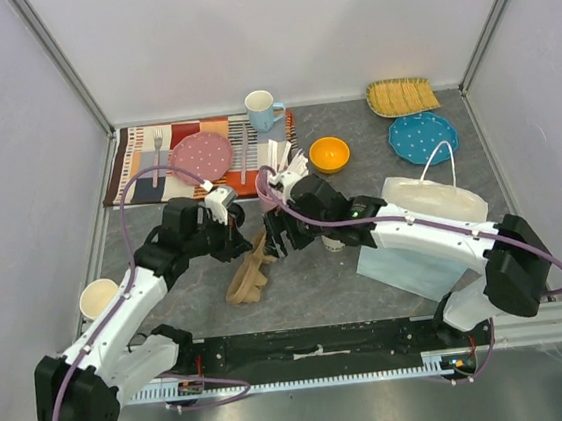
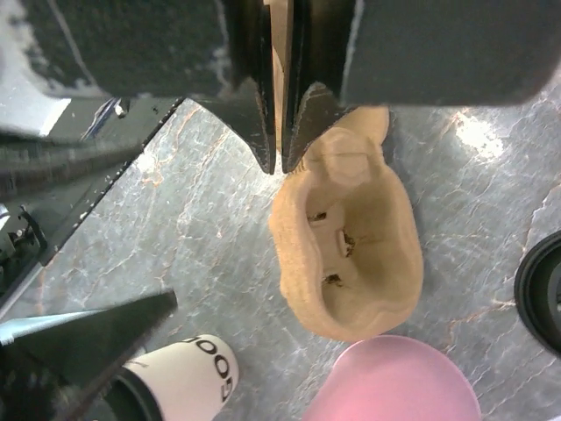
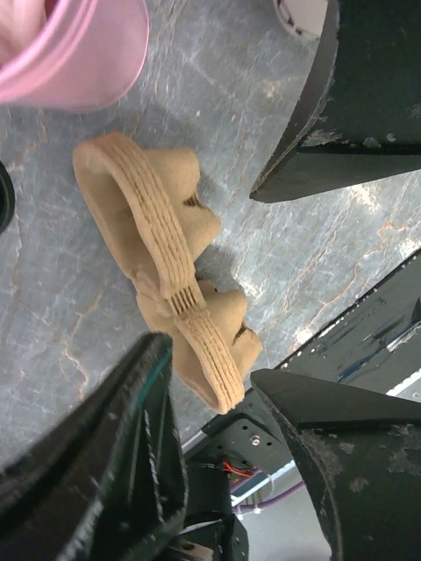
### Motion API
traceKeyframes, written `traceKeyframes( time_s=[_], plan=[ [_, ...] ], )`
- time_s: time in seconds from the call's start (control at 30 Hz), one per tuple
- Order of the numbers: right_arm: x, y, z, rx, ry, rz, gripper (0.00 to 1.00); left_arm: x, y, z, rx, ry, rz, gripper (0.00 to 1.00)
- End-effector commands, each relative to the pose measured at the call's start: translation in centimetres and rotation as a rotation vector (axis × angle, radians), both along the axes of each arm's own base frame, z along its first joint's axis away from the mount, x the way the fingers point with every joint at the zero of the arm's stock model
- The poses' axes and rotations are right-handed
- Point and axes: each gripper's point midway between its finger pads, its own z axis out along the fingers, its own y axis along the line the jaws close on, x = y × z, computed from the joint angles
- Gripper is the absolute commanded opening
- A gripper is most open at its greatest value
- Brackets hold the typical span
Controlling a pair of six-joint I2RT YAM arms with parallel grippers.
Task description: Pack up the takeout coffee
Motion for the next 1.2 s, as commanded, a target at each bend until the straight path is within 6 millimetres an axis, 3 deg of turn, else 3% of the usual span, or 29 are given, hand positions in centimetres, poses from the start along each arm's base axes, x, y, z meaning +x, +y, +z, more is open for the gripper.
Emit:
traceKeyframes(
  time_s=[0.0, 0.13, 0.2, 0.23, 0.3, 0.33, 0.37, 0.47, 0.6, 0.63, 0.77, 0.93, 1.17],
  plan=[
    [-1.6, 3.3, 1.6, 0.062, -0.015, 0.111, 0.85, -0.2, 1.2, 0.7, 0.089, 0.111, 0.026, 0.15],
    [-2.8, 3.8, -0.1, 0.055, 0.037, 0.155, 0.85, -0.7, 1.1, 2.9, 0.124, 0.031, -0.122, 0.23],
    [-2.9, 3.5, -1.4, 0.044, 0.058, 0.142, 0.85, -1.7, 0.8, 2.7, 0.15, 0.027, -0.248, 0.3],
    [-2.7, 3.6, -1.6, 0.052, 0.061, 0.136, 0.85, -3.3, 0.8, 1.7, 0.173, 0.085, -0.396, 0.35],
    [-2.5, 3.6, -2.1, 0.051, 0.076, 0.126, 0.86, -4.2, 0.3, 1.2, 0.152, 0.183, -0.448, 0.41],
    [-2.5, 3.5, -2.1, 0.046, 0.073, 0.125, 0.85, -5.7, -0.2, 1.5, 0.108, 0.248, -0.519, 0.66],
    [-2.0, 3.4, -2.1, 0.034, 0.062, 0.11, 0.85, -6.0, -0.7, 0.9, 0.117, 0.28, -0.553, 0.8],
    [-1.8, 2.7, -2.6, 0.007, 0.057, 0.082, 0.86, -3.9, 0.2, -0.7, 0.228, 0.303, -0.41, 0.82],
    [-1.5, 1.4, -2.7, -0.008, 0.035, 0.034, 0.86, -3.2, 0.7, -0.7, 0.258, 0.298, -0.343, 0.81],
    [-1.4, 1.1, -2.7, -0.011, 0.036, 0.026, 0.86, -3.1, 0.7, -0.5, 0.256, 0.316, -0.318, 0.74],
    [-1.4, 0.6, -2.9, -0.024, 0.033, 0.014, 0.86, -3.3, 0.5, -0.9, 0.286, 0.34, -0.344, 0.66],
    [-1.0, 0.1, -2.6, -0.035, 0.013, -0.006, 0.86, -2.6, 1.8, -4.2, 0.406, 0.446, -0.314, 0.52],
    [-0.8, -0.5, -3.2, -0.058, 0.016, -0.013, 0.87, -4.1, -0.5, -3.1, 0.268, 0.487, -0.415, 0.55]
  ],
)
